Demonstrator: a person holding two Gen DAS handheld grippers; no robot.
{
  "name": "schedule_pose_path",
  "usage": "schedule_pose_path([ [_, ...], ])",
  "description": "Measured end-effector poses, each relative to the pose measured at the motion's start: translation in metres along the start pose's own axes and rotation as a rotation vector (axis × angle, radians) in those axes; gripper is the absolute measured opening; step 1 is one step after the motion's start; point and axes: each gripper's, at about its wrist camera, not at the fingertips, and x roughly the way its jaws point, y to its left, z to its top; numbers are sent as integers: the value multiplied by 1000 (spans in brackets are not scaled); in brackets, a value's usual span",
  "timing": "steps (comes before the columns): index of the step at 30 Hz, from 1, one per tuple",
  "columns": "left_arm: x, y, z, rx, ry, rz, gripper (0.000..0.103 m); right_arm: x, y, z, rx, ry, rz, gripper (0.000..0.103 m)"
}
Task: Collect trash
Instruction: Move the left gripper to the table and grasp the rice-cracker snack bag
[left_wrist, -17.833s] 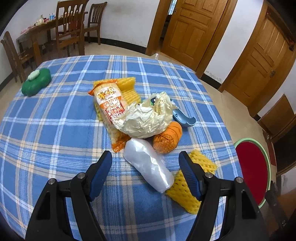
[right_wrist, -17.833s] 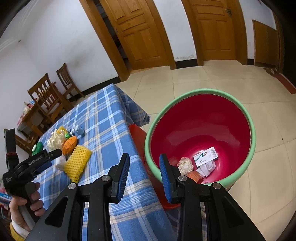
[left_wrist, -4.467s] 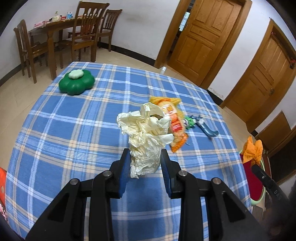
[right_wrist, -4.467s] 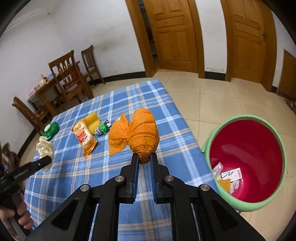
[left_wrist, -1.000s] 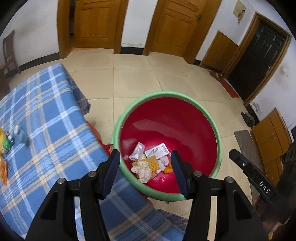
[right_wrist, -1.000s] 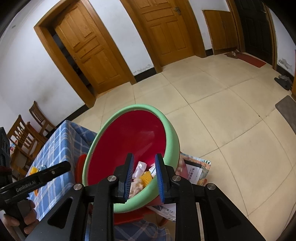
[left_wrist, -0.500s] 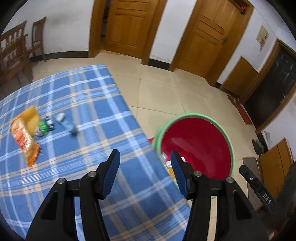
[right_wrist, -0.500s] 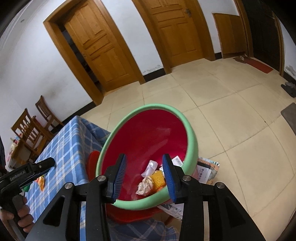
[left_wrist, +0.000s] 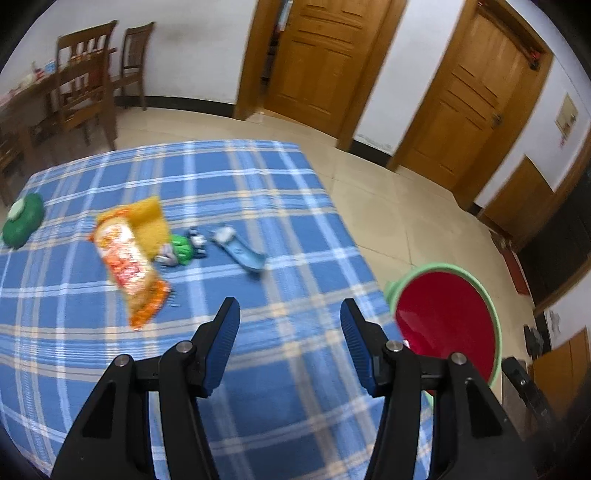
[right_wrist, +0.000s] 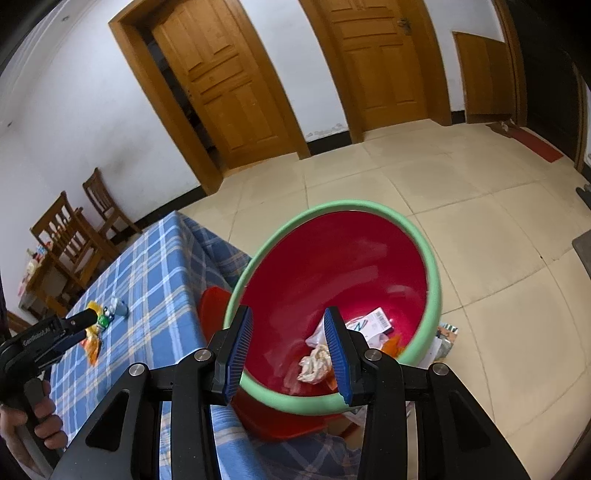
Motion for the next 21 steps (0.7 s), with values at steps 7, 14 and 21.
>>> schedule_pose_path([
  [7,-1,39,8,-85,-30,61,57,10,22,0,-40,22,13,41],
  [14,3,75,13,-169,-43,134,57,20,44,0,-81,41,19,41],
  [21,16,101,18,-211,-34,186,63,32,62,1,-113,65,27,41],
])
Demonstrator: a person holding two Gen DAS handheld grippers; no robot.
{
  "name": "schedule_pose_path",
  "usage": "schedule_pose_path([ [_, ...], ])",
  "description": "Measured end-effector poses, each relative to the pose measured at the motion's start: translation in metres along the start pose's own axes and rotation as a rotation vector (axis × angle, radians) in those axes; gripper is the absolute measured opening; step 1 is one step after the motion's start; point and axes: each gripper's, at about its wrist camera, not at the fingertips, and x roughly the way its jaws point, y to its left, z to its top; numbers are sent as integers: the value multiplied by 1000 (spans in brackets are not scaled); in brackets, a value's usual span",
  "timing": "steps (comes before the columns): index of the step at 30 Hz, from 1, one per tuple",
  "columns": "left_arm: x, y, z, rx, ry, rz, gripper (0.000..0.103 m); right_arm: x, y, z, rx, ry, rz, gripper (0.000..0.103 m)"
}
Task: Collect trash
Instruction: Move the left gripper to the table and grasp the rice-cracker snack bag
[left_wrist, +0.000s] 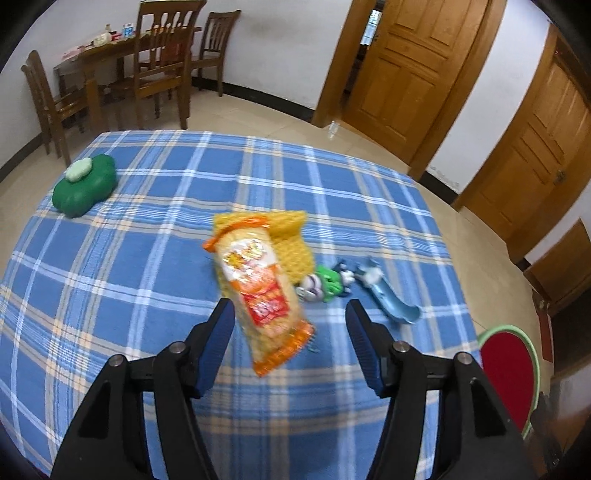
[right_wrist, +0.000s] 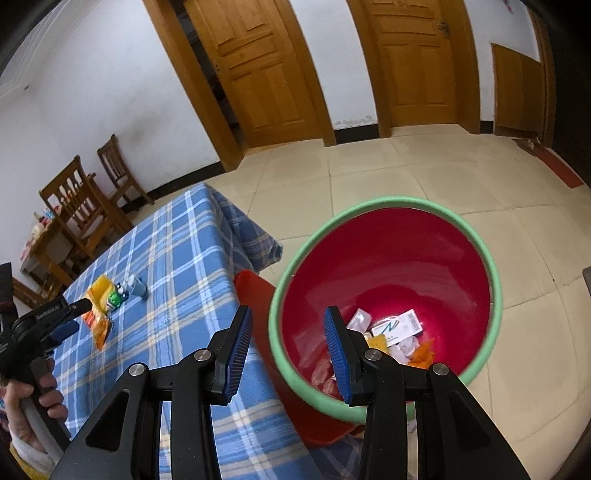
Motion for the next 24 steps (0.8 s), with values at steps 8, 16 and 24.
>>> schedule_pose_path([
  [8,20,13,6,-32,20,39,64,16,15,2,-22,35,23,41],
  [16,40,19,9,-68,48,40,64,26,20,5,-36,54,24,41],
  [24,42,19,10,-55,34,43,64,34,26,7,-54,70,30,41],
])
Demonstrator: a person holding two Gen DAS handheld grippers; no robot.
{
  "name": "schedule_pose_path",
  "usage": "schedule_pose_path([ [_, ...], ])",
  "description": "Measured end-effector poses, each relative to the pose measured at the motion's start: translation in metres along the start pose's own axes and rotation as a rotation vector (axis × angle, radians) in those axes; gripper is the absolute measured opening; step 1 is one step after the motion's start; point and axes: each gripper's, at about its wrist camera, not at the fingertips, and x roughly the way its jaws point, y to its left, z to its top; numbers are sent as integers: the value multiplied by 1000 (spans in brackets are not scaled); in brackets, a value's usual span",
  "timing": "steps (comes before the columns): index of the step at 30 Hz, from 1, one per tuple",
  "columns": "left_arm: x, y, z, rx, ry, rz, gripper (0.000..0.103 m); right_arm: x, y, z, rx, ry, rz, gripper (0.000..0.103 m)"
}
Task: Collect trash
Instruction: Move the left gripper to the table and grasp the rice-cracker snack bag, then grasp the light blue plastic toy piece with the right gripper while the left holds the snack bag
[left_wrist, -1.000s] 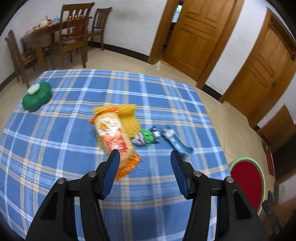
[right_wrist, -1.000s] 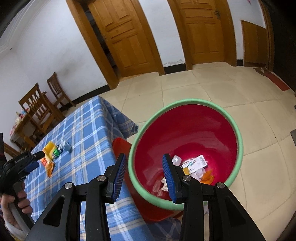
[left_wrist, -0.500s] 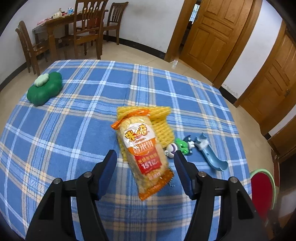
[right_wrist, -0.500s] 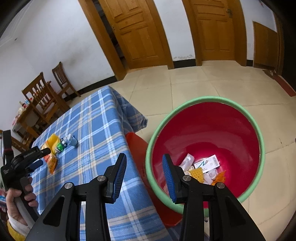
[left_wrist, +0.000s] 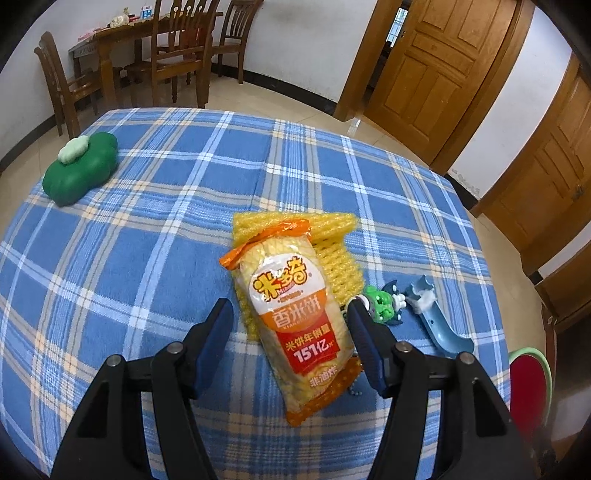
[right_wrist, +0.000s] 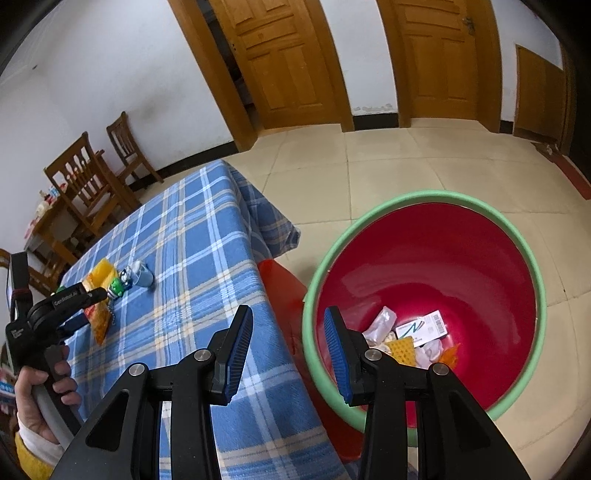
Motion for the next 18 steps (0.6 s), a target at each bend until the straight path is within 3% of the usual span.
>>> schedule_pose_path([
  [4,0,-1,-1,14,7,-18,51,5,11,3,-23,6,19,41],
  [18,-18,18,-2,11,15,-71,45,13,59,11,-117,12,87,41],
])
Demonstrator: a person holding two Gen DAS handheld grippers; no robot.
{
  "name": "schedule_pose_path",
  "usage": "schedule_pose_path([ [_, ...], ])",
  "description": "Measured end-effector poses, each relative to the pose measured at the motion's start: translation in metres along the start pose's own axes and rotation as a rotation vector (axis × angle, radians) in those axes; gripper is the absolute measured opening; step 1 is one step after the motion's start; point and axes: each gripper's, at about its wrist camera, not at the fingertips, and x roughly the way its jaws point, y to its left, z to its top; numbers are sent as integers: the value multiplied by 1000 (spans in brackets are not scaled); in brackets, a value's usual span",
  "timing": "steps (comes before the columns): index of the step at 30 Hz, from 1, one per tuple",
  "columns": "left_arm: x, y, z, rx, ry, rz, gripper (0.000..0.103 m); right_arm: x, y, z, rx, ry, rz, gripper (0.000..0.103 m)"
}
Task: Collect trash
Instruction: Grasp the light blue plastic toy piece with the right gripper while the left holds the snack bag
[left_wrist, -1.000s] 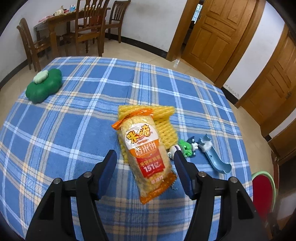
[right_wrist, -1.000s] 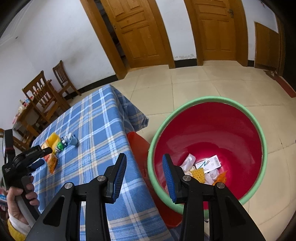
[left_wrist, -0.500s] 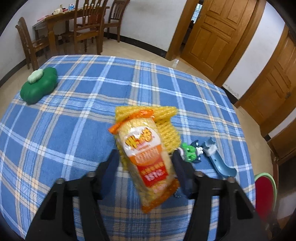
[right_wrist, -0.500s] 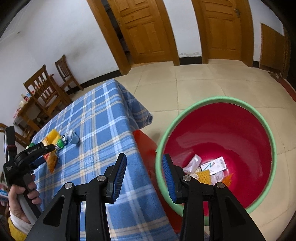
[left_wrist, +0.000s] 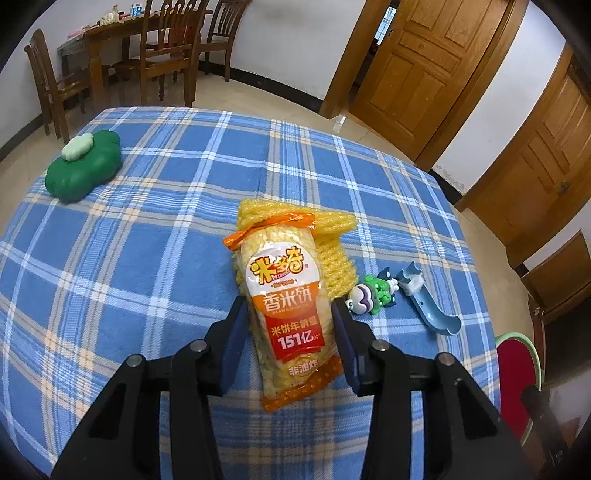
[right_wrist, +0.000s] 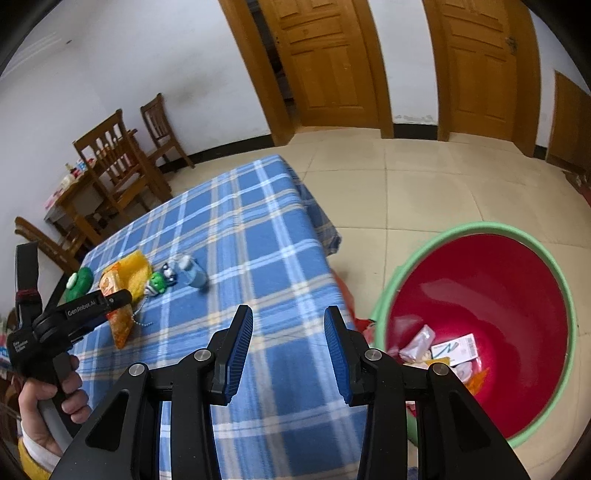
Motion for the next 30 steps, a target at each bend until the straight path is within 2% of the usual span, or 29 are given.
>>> schedule_pose_path([
  [14,-18,36,-6,-1,-22,46,45,28,42,11,-70,36,47,41],
  [22,-25,50,-8,-21,-29,46,45,59,69,16,-112,69,63,41],
  [30,-27,64,-10,-51,-13,16,45,83,80,20,-126,100,53,41],
])
